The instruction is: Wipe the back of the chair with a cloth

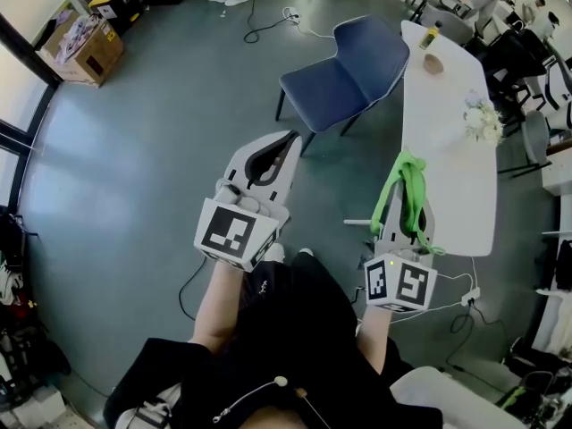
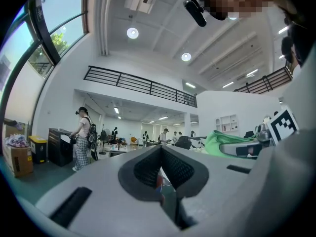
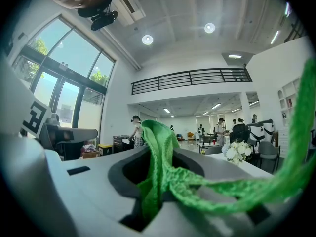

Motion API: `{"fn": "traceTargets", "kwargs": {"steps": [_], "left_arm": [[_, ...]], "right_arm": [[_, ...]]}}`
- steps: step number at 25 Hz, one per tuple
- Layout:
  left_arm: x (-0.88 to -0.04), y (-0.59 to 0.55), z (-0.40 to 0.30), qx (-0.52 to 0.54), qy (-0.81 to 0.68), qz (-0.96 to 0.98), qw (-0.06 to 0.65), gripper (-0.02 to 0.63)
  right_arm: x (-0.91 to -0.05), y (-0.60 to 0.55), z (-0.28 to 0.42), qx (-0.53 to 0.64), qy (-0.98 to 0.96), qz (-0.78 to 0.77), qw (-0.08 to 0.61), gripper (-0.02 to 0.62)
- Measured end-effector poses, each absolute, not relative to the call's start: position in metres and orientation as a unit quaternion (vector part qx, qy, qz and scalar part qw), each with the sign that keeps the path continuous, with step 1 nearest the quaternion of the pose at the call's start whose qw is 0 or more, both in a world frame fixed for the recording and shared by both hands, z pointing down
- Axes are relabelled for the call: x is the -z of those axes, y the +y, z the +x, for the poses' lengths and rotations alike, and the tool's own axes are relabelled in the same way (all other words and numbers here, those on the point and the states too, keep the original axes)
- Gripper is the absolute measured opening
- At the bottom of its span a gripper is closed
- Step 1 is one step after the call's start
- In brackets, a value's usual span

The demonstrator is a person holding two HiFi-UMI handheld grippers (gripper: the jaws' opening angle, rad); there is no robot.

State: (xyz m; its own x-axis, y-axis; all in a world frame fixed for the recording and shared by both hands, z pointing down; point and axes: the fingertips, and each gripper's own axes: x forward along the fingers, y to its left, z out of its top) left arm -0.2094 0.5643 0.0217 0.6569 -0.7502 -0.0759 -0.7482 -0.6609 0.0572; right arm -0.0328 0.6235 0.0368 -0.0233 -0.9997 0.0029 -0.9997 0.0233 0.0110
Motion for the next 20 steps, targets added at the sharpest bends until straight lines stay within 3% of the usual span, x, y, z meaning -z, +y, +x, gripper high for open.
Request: {"fn": "traceTargets", "kwargs": {"steps": [9, 20], "left_arm": [[-0.027, 0.545, -0.221, 0.032, -0.421, 0.906, 0.019, 0.002], [-0.028, 0.489, -0.169, 0.019, -0.414, 0.91, 0.011, 0.002]], "right_arm": [[-0.043, 0.61, -0.036, -0.012, -0.71, 0.704, 0.003, 0.043], [-0.049, 0.55, 0.013, -0.022, -0.708, 0.706, -0.01, 0.043]]}}
